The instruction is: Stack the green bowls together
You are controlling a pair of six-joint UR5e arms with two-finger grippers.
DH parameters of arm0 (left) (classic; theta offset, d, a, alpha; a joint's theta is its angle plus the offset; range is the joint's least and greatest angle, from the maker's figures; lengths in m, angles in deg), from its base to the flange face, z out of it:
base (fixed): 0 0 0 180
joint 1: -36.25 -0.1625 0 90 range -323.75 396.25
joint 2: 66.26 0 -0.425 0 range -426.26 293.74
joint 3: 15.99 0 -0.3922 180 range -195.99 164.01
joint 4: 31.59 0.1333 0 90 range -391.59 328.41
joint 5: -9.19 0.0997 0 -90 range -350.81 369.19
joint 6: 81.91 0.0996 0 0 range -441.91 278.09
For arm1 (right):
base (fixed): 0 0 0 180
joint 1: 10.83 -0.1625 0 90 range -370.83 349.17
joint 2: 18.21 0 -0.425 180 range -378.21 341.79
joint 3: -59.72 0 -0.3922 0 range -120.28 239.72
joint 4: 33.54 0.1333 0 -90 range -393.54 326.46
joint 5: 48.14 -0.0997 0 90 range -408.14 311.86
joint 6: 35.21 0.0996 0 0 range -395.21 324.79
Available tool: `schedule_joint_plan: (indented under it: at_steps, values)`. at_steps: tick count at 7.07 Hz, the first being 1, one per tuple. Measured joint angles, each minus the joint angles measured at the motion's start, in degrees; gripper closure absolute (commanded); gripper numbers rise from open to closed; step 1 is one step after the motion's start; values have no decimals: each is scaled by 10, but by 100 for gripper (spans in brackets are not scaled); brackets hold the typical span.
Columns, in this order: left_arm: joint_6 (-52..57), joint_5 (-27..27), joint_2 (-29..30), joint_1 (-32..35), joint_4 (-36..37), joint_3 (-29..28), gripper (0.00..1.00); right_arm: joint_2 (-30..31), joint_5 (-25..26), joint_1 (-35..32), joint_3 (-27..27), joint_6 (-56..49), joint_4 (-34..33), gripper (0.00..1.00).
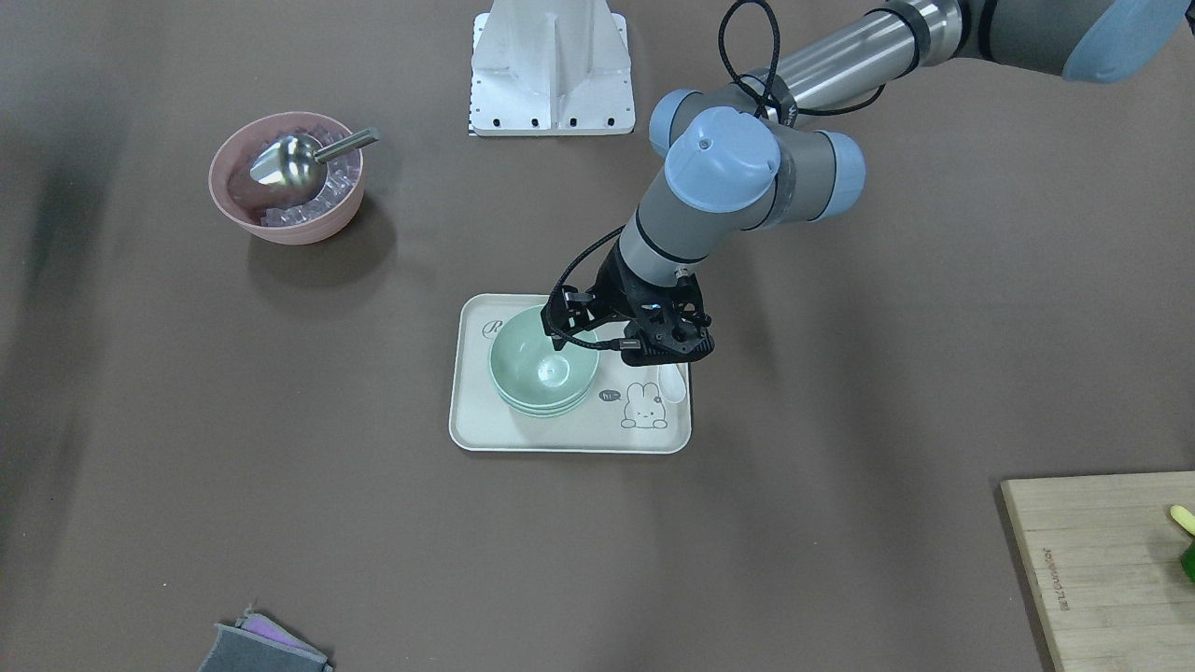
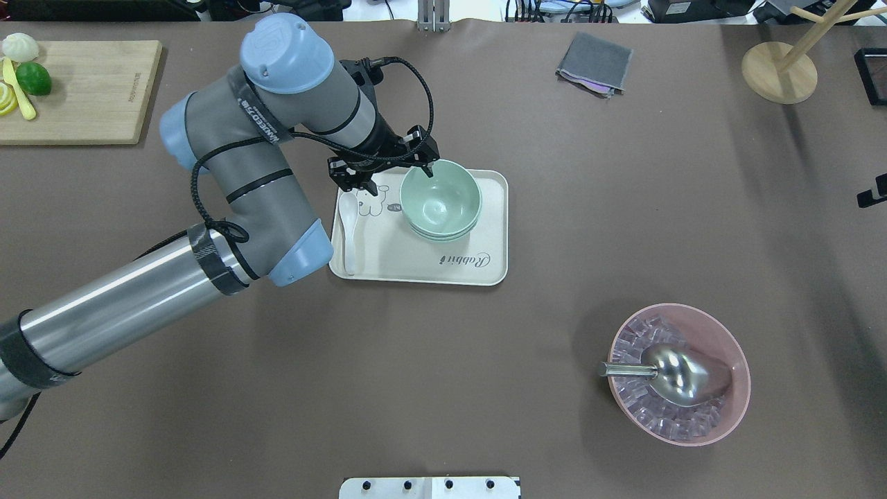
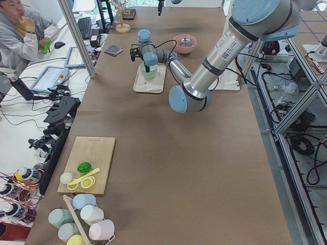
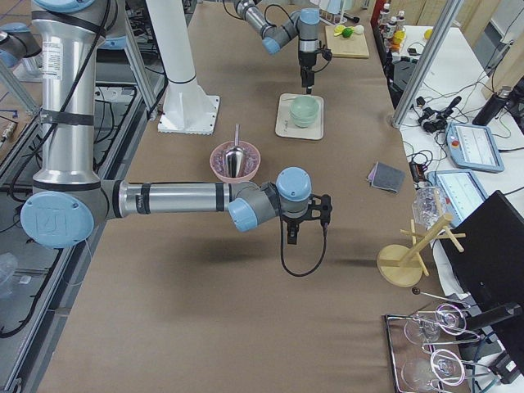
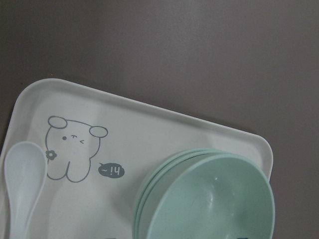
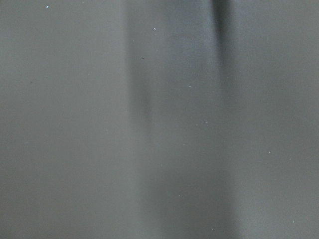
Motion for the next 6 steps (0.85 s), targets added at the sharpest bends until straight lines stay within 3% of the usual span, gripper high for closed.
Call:
schedule_joint_plan:
  at_steps: [2,4,6]
  values:
    - [124,-40,-78,51,69,82,2,-4,37,9,0,-6,-4,0]
    - [368,-57,-174,123,207,189,2,-12,63,10,-2,-45,-26,0]
    - [571,-61,-275,203,248,231,2,-37,74,-3,-5,-112,-88,0]
